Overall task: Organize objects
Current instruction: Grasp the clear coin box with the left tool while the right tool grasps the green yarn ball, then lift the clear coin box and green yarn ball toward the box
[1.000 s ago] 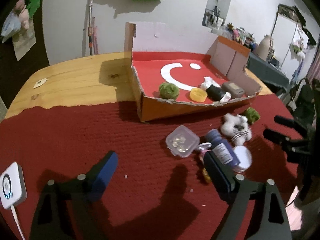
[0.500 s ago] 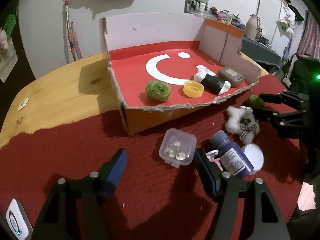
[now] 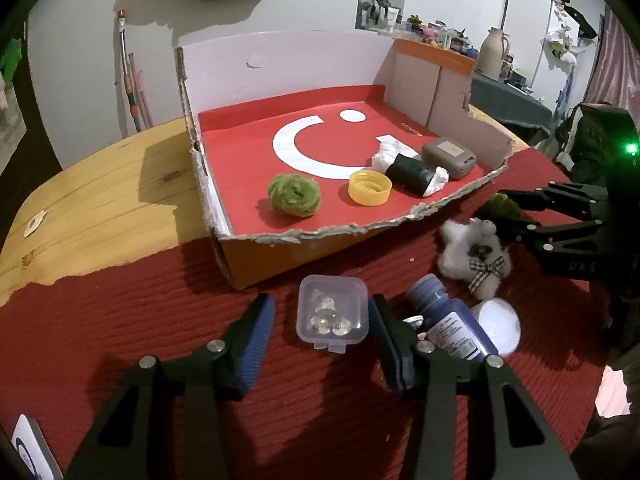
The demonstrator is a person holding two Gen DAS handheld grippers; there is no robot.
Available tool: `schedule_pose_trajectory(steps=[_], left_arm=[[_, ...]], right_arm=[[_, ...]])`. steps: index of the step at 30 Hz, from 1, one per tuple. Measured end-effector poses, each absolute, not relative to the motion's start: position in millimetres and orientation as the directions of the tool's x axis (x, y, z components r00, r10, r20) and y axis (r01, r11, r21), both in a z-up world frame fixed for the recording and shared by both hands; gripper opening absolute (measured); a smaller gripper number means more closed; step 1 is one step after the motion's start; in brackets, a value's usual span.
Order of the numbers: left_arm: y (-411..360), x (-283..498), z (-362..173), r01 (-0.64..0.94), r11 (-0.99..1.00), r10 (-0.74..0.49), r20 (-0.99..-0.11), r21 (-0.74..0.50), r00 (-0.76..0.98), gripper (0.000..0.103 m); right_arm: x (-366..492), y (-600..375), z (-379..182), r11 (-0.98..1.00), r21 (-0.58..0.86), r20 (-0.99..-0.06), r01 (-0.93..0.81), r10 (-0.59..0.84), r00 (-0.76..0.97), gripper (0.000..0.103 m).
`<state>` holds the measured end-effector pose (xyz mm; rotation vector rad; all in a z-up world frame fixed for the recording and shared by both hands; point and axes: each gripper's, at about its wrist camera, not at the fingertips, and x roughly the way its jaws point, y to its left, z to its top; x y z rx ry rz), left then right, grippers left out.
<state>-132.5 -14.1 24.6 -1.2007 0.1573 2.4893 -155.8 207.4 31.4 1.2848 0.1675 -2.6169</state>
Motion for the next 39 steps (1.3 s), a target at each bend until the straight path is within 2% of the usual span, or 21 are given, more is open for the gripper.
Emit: schedule_pose_trajectory(steps=[1, 2, 3, 4, 6, 16, 24, 39], left_arm=[[-14.2, -132.3, 24.6, -0.376, -0.924, 0.284, -0.773, -0.064, -0.567, 0.047], [-14.0, -132.3, 24.8, -0.378, -0.923, 0.289, -0.772, -0.068, -0.567, 0.040], [-14.0, -132.2, 25.1, -0.380, -0.922, 0.298, -0.769, -0.077, -0.566, 0.036], [-14.3, -132.0, 25.5, -0.377, -0.922, 0.301, -0.766, -0.084, -0.567, 0.036], [-15.5, -131.4, 26.3, -0.368, -0.924, 0.314, -0.758, -0.105, -0.571, 0.036], [-17.8, -106.4, 53.9, -0.360, -0.922, 0.351, -0.703, -0.143, -0.619, 0.036], [-15.0, -76.7, 83.7, -0.371, -0.920, 0.360, -0.651, -0.127, -0.669, 0.036], [-12.8, -60.8, 98.5, -0.376, -0.917, 0.372, -0.629, -0.135, -0.682, 0.036]], right_arm=[[-155.9, 207.8, 31.4, -0.969, -0.001, -0.791, 0.247, -0.150, -0.594, 0.051], [-156.0, 207.8, 31.4, -0.969, 0.002, -0.789, 0.248, -0.155, -0.595, 0.048], [-155.8, 207.8, 31.5, -0.968, 0.004, -0.785, 0.249, -0.157, -0.599, 0.040], [-155.4, 208.0, 31.7, -0.968, 0.009, -0.781, 0.251, -0.163, -0.603, 0.034], [-154.6, 210.1, 32.3, -0.964, 0.050, -0.774, 0.261, -0.202, -0.599, 0.033], [-123.1, 211.4, 70.7, -0.953, 0.093, -0.705, 0.288, -0.267, -0.657, 0.033], [-94.6, 207.0, 98.5, -0.944, 0.096, -0.657, 0.315, -0.297, -0.693, 0.033], [-82.0, 207.2, 104.0, -0.947, 0.090, -0.649, 0.310, -0.292, -0.703, 0.033]])
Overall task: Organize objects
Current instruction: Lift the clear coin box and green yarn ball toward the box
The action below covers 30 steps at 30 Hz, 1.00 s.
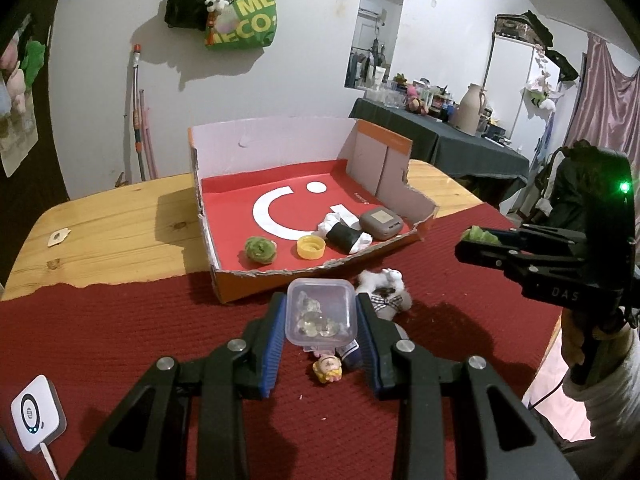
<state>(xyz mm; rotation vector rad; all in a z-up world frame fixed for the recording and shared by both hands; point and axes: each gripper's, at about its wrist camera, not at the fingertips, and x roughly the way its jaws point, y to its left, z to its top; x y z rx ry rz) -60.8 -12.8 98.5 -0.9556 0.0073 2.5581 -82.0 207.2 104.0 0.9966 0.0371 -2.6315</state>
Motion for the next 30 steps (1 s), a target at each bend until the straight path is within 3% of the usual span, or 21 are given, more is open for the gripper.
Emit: schedule_pose_trajectory(steps=[14, 30], left_arm=[[2.7, -127.2, 118.0, -0.373, -0.911, 0.386, -0.679, -0.175, -0.624, 0.036], [35.7, -229.8, 85.8, -0.306, -0.949, 0.236, -0.828, -0.083, -0.509, 0.036]], right_arm=[[-141.0, 197.5, 132.1, -0.956, 0.020, -0.671, 0.291, -0.228, -0.705, 0.033], [-252.9, 187.9, 101.2, -0.973, -0.088, -0.815, 0.213, -0.053, -0.577, 0.033]])
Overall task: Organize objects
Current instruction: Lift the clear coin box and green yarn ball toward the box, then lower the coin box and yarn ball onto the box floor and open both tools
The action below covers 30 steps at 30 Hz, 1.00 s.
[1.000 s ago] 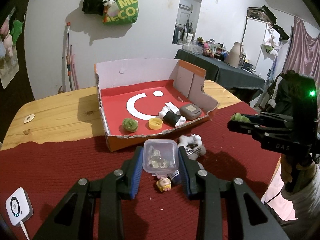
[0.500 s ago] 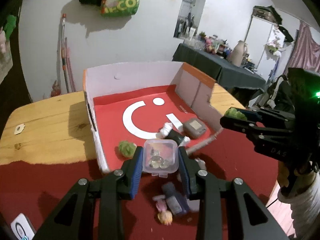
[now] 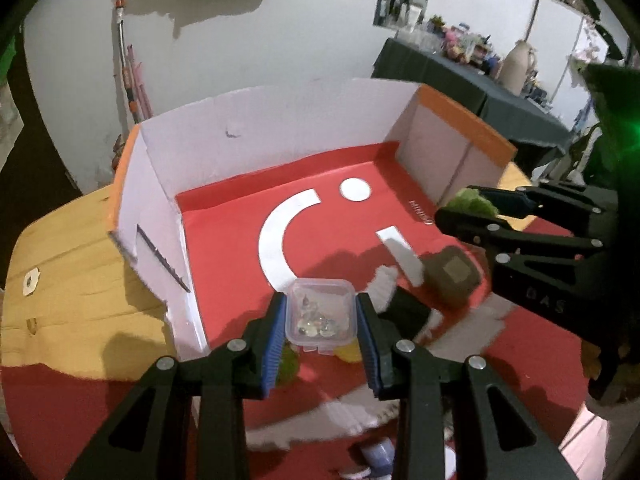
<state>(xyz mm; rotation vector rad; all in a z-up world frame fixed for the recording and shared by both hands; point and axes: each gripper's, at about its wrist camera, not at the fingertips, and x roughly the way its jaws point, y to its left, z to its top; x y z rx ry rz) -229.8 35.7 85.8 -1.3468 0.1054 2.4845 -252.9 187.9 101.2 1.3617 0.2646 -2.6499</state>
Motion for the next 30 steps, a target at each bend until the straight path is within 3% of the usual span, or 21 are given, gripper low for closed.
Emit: schedule_pose_trajectory(steps=[18, 30], left_arm=[[36.3, -274.8, 52.2, -0.265, -0.959, 0.208, -0.882, -0.099, -0.423, 0.036], [35.7, -279.5, 38.8, -0.269, -0.959, 0.192, -0.901, -0.088, -0.389, 0.036]], right_arm=[[-299.4, 190.6, 59.1, -0.977, -0.101, -0.908, 0.189, 0.013, -0.419, 0.033], [-295.2, 189.7, 46.7, -0.970, -0.126, -0.918, 0.208, 0.034, -0.396, 0.035]])
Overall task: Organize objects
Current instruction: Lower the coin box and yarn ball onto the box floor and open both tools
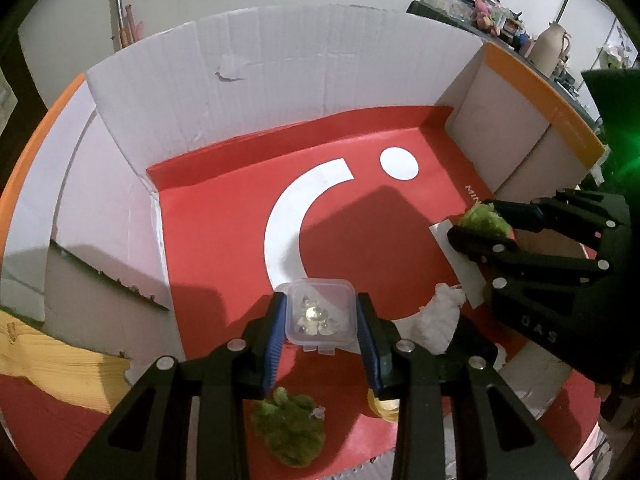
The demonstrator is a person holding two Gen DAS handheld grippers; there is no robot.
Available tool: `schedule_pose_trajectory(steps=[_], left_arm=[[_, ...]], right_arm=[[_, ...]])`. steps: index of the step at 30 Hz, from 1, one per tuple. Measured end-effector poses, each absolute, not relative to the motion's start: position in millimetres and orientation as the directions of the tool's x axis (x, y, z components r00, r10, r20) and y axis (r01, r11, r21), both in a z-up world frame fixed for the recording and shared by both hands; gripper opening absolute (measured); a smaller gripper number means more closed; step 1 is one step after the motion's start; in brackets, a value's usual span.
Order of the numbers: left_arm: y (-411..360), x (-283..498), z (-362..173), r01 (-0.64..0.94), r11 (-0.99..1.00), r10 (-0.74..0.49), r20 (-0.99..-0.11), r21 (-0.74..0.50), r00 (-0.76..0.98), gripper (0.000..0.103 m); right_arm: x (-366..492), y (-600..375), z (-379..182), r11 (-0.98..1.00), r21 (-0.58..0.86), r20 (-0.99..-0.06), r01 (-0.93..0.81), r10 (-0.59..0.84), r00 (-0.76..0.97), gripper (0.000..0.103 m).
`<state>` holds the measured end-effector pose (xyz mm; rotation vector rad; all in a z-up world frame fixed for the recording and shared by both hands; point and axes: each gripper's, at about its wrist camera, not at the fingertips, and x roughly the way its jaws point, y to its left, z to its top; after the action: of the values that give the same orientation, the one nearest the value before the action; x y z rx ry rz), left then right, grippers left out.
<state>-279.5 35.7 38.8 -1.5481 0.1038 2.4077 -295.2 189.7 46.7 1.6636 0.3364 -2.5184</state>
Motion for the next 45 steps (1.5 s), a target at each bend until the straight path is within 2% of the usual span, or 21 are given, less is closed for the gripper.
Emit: schedule_pose_trajectory(steps=[22, 33, 45], left_arm=[[37.0, -280.8, 24.5, -0.280, -0.958, 0.168, -0.902, -0.055, -0.398, 0.036], [44.2, -273.5, 23.3, -0.281, -0.959, 0.155, -0.899, -0.038, -0.410, 0.037], [38.1, -271.6, 21.1, -0.271, -0.961, 0.172, -0.896, -0.061, -0.409, 0.038]], right_arm=[[-283.8, 182.7, 49.5, -0.974, -0.117, -0.915, 0.194, 0.029, -0.402, 0.035], [-276.9, 180.4, 45.4, -0.977, -0.112, -0.915, 0.184, 0.029, -0.404, 0.040], [-264.2, 178.5, 48.3, -0.977, -0.112, -0.914, 0.180, 0.031, -0.405, 0.040]])
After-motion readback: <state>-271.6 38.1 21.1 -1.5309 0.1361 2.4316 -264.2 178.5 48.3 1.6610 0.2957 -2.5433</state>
